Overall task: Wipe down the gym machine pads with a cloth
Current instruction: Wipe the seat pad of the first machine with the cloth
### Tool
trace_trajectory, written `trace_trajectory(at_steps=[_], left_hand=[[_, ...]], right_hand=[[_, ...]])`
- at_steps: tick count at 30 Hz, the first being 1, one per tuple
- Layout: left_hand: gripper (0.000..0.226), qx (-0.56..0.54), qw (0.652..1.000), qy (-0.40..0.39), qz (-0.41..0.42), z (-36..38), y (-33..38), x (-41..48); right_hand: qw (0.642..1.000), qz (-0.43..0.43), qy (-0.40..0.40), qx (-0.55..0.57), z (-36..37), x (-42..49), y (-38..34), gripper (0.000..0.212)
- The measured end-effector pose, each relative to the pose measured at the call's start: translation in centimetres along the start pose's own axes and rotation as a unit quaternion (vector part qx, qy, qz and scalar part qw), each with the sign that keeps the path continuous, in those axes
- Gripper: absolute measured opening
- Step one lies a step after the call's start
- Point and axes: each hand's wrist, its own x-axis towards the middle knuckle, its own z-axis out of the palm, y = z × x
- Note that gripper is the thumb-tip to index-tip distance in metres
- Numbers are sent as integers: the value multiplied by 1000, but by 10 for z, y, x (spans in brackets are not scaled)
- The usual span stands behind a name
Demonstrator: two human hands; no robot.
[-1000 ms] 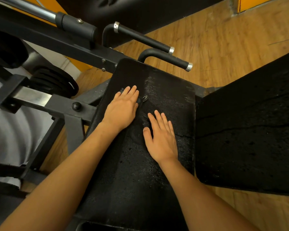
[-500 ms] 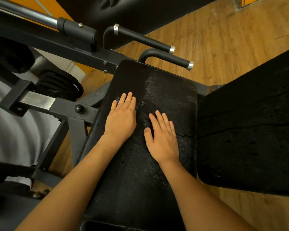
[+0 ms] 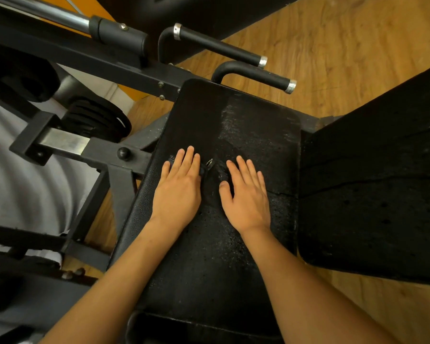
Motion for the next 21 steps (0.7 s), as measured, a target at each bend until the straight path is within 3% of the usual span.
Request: trace_trajectory(at_steps=[21], left_hand=[[59, 0, 1000, -3, -9, 5, -2, -25]], right_hand=[[1000, 2, 11, -4, 1, 0, 1, 56]])
